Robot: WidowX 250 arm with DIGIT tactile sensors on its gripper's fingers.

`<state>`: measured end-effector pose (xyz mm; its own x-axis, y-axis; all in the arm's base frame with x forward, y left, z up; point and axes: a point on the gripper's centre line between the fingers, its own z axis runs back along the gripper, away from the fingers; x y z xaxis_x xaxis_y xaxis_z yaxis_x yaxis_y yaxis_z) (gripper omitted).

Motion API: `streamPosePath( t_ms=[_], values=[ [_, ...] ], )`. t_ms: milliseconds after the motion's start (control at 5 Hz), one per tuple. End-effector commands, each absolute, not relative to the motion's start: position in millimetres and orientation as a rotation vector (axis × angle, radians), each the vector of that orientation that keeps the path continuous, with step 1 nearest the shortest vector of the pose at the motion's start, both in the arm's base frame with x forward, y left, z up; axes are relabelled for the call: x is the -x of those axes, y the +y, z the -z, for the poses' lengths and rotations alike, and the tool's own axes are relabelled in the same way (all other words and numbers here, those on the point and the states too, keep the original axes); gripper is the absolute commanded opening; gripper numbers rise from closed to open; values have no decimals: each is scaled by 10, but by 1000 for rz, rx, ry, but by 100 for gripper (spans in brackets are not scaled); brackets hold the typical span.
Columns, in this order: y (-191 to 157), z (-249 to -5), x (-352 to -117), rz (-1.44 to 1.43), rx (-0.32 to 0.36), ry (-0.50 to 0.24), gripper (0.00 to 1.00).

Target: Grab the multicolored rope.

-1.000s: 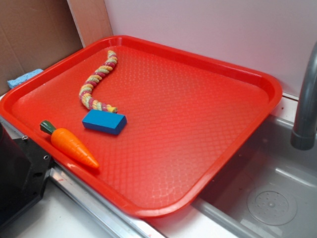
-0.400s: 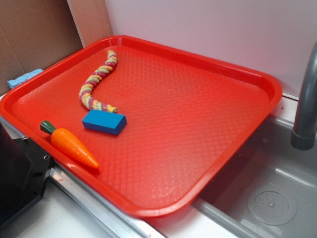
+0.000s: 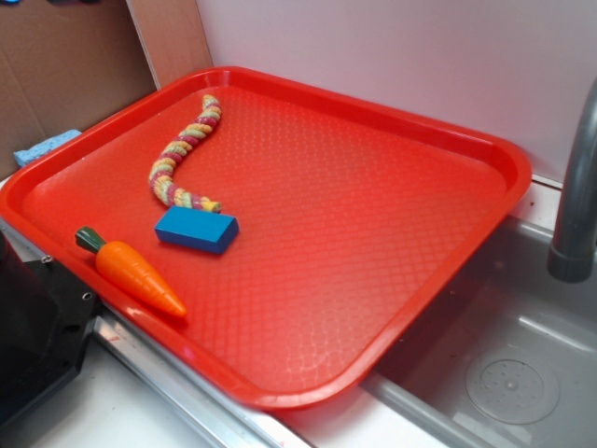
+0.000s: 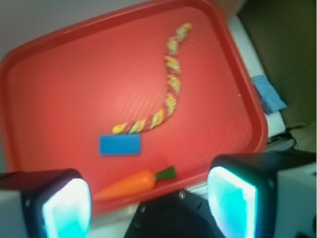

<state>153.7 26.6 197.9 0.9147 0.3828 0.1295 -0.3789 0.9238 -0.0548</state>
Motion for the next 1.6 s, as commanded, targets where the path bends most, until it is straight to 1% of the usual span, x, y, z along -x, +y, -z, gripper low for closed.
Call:
streamPosePath(
  t_ms=[0,200,400,600,1000,1200,1400],
  values=[
    [567,-1550,-1876,-665,-7,-222,100],
    [721,-1271,-2062,-762,-39,-239,100],
    [817,-942,-2197,-781,-114,-278,100],
    [923,-654,-2306,-762,-97,-304,100],
    [1089,-259,-2448,-789,-70,-287,100],
    [1149,-195,-2443,-810,-68,-314,7],
    [1145,-194,-2423,-811,-53,-308,0]
  ],
)
